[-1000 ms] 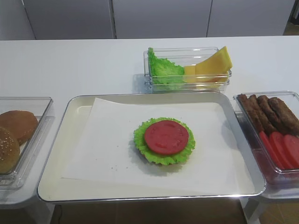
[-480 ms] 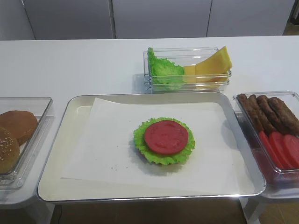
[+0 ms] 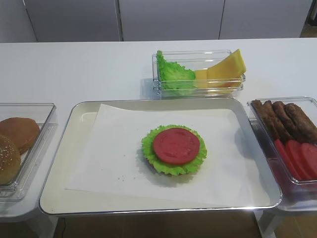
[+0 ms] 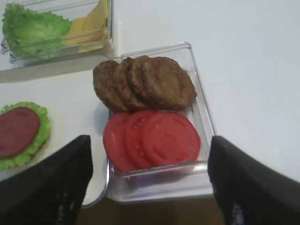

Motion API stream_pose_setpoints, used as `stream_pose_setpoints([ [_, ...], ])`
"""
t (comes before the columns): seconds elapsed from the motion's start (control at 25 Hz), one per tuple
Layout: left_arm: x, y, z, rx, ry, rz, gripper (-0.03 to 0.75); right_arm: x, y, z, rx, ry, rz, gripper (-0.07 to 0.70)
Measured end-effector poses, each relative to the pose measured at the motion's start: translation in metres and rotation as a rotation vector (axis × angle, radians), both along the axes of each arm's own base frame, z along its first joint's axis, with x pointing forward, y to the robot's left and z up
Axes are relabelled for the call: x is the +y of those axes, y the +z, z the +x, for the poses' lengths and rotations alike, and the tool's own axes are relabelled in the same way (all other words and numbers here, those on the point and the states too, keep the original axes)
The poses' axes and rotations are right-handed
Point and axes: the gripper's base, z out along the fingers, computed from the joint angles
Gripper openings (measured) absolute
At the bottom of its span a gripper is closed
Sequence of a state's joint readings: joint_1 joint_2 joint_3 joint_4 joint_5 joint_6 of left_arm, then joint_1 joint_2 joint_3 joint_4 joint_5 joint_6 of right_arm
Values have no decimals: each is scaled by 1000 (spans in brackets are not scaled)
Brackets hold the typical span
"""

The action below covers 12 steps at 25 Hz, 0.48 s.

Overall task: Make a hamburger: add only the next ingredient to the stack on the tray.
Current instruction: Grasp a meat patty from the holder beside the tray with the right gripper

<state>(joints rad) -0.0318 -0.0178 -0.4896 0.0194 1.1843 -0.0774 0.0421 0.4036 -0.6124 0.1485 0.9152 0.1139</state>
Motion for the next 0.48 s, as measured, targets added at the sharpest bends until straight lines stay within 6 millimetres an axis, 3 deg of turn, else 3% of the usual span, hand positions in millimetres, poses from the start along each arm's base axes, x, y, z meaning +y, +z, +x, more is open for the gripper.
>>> stream_pose_setpoints([
  [0.48, 0, 0, 0, 0, 0, 0, 409, 9, 44, 128, 206, 48, 0, 561],
])
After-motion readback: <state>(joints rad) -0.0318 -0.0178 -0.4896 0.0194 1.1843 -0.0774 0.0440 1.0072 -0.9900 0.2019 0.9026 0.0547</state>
